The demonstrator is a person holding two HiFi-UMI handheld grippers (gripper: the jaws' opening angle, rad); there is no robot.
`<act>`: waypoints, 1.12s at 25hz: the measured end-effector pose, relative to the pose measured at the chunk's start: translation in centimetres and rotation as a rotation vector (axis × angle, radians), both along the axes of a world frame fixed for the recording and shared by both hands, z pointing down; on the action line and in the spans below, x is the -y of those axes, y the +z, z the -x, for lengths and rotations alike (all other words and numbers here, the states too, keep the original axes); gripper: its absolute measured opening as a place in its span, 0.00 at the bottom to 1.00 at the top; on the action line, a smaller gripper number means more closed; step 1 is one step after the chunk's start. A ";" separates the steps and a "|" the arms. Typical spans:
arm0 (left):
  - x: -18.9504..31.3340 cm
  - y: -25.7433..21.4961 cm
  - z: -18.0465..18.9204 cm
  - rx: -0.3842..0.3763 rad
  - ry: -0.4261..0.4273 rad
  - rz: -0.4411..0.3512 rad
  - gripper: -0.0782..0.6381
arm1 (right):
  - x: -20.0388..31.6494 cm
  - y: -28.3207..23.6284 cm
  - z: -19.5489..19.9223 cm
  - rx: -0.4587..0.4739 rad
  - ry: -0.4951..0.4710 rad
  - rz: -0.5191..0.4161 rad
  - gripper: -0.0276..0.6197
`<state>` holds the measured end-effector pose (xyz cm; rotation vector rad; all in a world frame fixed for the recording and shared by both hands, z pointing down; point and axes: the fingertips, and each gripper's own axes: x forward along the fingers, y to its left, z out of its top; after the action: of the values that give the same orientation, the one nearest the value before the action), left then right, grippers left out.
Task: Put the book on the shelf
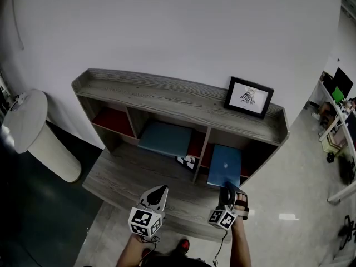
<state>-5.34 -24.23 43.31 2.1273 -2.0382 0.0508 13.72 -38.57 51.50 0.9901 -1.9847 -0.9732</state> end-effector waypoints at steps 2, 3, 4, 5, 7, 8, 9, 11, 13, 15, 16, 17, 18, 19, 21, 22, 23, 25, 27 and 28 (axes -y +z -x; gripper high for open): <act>-0.1 0.0 0.1 -0.001 0.005 0.002 0.12 | 0.0 0.1 0.0 -0.003 0.003 0.015 0.23; -0.1 0.0 0.1 -0.001 0.007 0.001 0.12 | 0.1 0.1 0.0 -0.007 0.005 0.017 0.24; -0.2 -0.1 0.2 0.000 0.009 -0.001 0.12 | 0.1 0.1 0.1 -0.010 0.008 0.015 0.24; -0.2 -0.2 0.3 0.001 0.010 -0.002 0.12 | 0.1 0.1 0.1 -0.012 0.011 0.013 0.24; -0.4 -0.3 0.5 0.003 0.012 -0.003 0.12 | 0.0 0.1 0.1 -0.005 0.015 0.022 0.24; -0.5 -0.3 0.6 0.003 0.012 -0.003 0.12 | -0.1 0.0 0.1 0.006 0.013 0.039 0.24; -0.6 -0.3 0.7 0.003 0.012 -0.001 0.12 | -0.2 0.0 0.2 0.021 0.007 0.061 0.28; -0.9 -0.2 1.0 0.002 0.011 0.004 0.12 | -0.6 -0.3 0.4 0.054 -0.013 0.104 0.39; -1.2 -0.1 1.1 0.001 0.011 0.007 0.12 | -1.2 -0.6 0.7 0.080 -0.039 0.141 0.43; -1.4 -0.3 1.1 0.002 0.016 0.004 0.12 | -1.7 -1.0 0.8 0.120 -0.053 0.172 0.46; -1.5 -0.4 1.1 0.003 0.018 0.002 0.12 | -2.1 -1.5 0.9 0.162 -0.055 0.191 0.46; -1.6 -0.5 1.2 0.004 0.021 0.001 0.12 | -2.5 -2.1 1.1 0.219 -0.053 0.216 0.46; -1.8 -0.6 1.3 0.003 0.024 0.001 0.12 | -2.8 -2.4 1.2 0.282 -0.047 0.245 0.46; -1.9 -0.7 1.4 0.002 0.029 0.000 0.12 | -3.0 -2.6 1.1 0.345 -0.037 0.273 0.46; -2.2 -1.2 1.3 0.005 0.046 -0.005 0.12 | -3.5 -3.3 0.9 0.456 -0.017 0.313 0.46; -2.3 -1.5 1.2 0.009 0.055 -0.010 0.12 | -3.9 -3.9 0.9 0.502 -0.014 0.322 0.46; -2.4 -1.8 1.2 0.012 0.064 -0.015 0.12 | -4.4 -4.6 1.0 0.543 -0.017 0.328 0.46; -2.6 -2.1 1.2 0.013 0.080 -0.021 0.12 | -5.4 -5.8 1.2 0.613 -0.017 0.342 0.46; -2.8 -2.4 1.1 0.013 0.101 -0.024 0.12 | -6.5 -6.8 0.9 0.673 -0.004 0.354 0.46; -3.0 -2.5 0.9 0.014 0.114 -0.025 0.12 | -7.0 -7.3 0.8 0.704 0.002 0.357 0.46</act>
<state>-6.26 -21.27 40.78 2.2626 -1.9331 0.0577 12.90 -31.53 44.23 1.2262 -2.5984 -0.2383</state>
